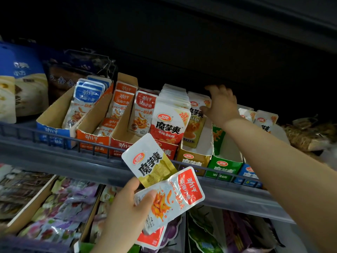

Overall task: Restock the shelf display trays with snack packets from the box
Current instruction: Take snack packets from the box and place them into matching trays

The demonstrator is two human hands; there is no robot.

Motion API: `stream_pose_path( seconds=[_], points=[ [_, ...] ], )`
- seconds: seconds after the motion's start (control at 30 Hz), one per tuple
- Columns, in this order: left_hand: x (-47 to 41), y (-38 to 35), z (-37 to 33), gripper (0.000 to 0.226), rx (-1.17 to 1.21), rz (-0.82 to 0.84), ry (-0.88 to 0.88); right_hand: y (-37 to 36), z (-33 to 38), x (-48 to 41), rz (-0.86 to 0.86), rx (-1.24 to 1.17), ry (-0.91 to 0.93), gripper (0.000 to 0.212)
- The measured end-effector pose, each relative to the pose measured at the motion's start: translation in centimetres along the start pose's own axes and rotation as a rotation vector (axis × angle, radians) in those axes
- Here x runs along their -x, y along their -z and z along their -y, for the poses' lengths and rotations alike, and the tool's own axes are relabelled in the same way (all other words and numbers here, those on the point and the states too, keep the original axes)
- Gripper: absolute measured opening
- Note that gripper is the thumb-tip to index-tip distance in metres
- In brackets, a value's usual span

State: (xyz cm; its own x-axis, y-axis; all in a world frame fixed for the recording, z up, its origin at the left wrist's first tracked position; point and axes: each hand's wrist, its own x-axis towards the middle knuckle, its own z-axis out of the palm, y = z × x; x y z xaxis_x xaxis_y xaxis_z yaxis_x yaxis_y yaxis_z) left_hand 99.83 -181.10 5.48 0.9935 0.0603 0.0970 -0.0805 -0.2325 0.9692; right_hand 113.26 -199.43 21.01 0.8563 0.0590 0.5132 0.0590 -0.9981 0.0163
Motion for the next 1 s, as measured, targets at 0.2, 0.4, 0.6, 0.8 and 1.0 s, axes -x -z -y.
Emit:
stream_pose_path(
  seconds=[0.2,0.4,0.6,0.8,1.0],
  points=[
    [0.2,-0.1,-0.6,0.009,0.034,0.011,-0.025,1.5,-0.3,5.1,-0.46,-0.526,-0.039,0.03],
    [1.0,-0.1,-1.3,0.013,-0.02,0.043,-0.075,4.0,1.8,9.4,0.099,-0.617,0.227,0.005],
    [2.4,-0.5,-1.2,0.022,-0.649,-0.006,-0.379,5.4,2.6,11.6,0.641,-0.76,-0.014,0.027],
    [4.0,-1.8,-2.1,0.039,-0.934,-0.052,-0.579,5.5,2.7,13.1,0.796,-0.791,-0.258,0.047],
    [4.7,-2.4,-2.3,0.041,-0.953,-0.027,-0.568,5.9,2.3,13.6,0.864,-0.796,-0.296,0.019]
  ],
)
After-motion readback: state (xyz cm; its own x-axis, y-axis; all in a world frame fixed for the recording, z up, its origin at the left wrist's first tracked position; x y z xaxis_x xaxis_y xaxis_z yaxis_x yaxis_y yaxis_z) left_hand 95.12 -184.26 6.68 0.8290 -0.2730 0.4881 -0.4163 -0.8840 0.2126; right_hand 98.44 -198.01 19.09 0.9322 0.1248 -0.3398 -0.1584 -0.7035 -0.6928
